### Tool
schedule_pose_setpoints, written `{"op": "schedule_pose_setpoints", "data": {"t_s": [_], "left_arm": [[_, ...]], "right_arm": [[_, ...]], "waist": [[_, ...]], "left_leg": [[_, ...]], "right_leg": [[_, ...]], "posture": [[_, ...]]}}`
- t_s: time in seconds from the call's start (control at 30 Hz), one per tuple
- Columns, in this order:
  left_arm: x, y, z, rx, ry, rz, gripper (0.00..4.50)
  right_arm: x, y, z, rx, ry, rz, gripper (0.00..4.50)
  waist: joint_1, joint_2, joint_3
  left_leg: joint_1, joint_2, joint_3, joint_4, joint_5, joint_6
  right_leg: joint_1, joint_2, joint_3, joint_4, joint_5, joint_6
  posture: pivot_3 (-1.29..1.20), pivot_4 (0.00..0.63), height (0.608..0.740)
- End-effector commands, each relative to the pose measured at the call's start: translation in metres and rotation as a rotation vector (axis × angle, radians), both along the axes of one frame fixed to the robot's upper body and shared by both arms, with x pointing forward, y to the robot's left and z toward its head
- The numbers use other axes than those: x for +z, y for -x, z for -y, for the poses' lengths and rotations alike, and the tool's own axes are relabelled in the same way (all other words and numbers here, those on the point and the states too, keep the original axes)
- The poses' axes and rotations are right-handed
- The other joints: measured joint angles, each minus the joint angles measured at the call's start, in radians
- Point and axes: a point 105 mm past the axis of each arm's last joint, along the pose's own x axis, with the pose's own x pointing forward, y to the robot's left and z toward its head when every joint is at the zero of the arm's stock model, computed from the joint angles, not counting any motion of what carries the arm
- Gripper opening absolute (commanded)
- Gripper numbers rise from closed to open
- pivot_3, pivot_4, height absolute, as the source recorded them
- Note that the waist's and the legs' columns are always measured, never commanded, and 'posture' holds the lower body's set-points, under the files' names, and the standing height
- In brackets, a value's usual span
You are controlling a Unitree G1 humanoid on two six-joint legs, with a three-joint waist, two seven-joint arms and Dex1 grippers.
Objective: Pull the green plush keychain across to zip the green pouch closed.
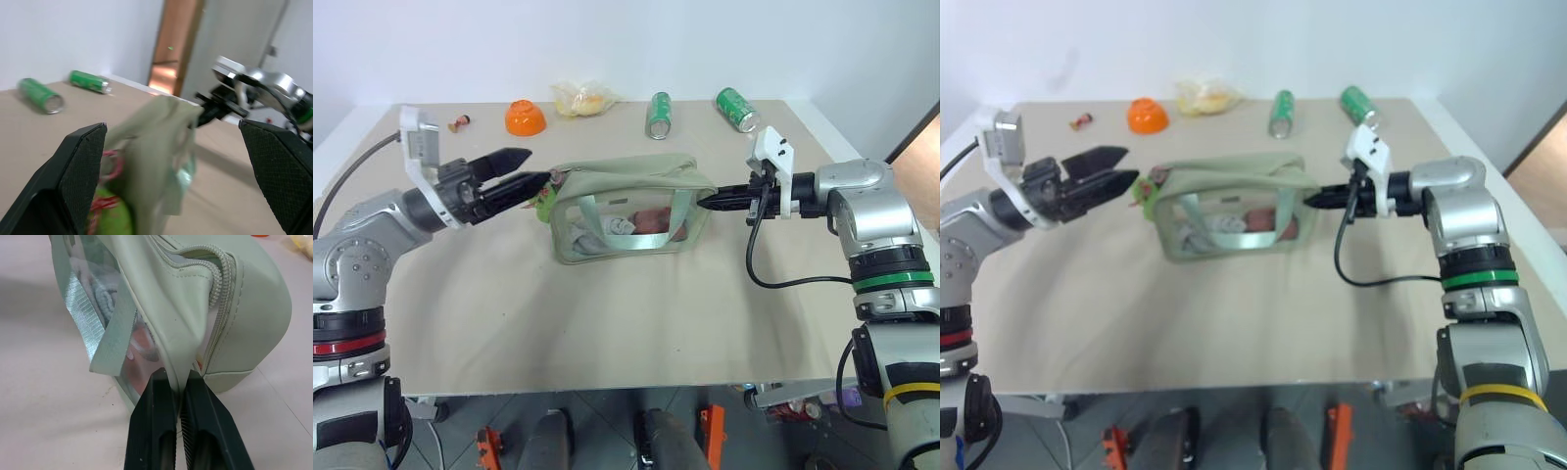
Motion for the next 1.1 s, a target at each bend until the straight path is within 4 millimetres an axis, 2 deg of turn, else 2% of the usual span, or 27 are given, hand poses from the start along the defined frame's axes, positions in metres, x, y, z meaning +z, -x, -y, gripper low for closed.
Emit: {"op": "schedule_pose_setpoints", "data": {"t_s": [0.03, 0.17, 0.33, 0.47, 0.67, 1.1], "left_arm": [[-0.008, -0.007, -0.021, 0.101, -0.007, -0.024, 4.50], [-0.029, -0.013, -0.027, 0.136, -0.040, -0.087, 4.50], [-0.044, -0.018, -0.026, 0.151, -0.062, -0.131, 4.50], [-0.046, -0.022, -0.022, 0.149, -0.065, -0.135, 4.50], [-0.053, -0.038, -0.024, 0.198, -0.069, -0.154, 4.50], [-0.060, -0.059, -0.004, 0.199, -0.099, -0.154, 4.50]], "right_arm": [[0.010, 0.004, -0.005, 0.031, -0.013, 0.043, 0.02], [0.006, 0.002, -0.004, 0.014, -0.002, 0.038, 0.02], [0.001, 0.001, -0.004, -0.002, 0.011, 0.026, 0.02], [0.001, 0.002, -0.003, -0.006, 0.016, 0.031, 0.02], [0.000, 0.002, -0.001, -0.019, 0.020, 0.038, 0.02], [-0.001, 0.006, 0.005, -0.045, 0.018, 0.049, 0.02]], "waist": [[-0.001, 0.000, 0.000], [-0.001, 0.000, 0.000], [-0.001, 0.000, 0.000], [-0.001, 0.000, 0.000], [-0.001, 0.000, 0.000], [0.000, 0.000, 0.000]], "left_leg": [[0.000, 0.000, 0.000, 0.000, 0.000, 0.000], [0.000, 0.000, 0.000, 0.000, 0.000, 0.000], [0.000, 0.000, 0.000, 0.000, 0.000, 0.000], [0.000, 0.000, 0.000, 0.000, 0.000, 0.000], [0.000, 0.000, 0.000, 0.001, 0.000, 0.000], [0.000, 0.001, 0.000, 0.001, 0.000, 0.000]], "right_leg": [[0.000, 0.000, 0.000, 0.000, 0.000, 0.000], [-0.001, 0.000, 0.000, 0.000, 0.000, 0.000], [-0.001, 0.000, 0.000, 0.000, 0.000, 0.000], [-0.001, 0.000, 0.000, 0.001, 0.001, -0.001], [0.000, 0.001, 0.000, 0.001, 0.001, -0.001], [0.000, 0.001, 0.001, 0.001, 0.001, 0.000]], "posture": [[0.00, 0.150, 0.740], [0.00, 0.150, 0.740], [0.00, 0.150, 0.740], [0.00, 0.150, 0.740], [0.00, 0.150, 0.740], [0.00, 0.150, 0.740]]}}
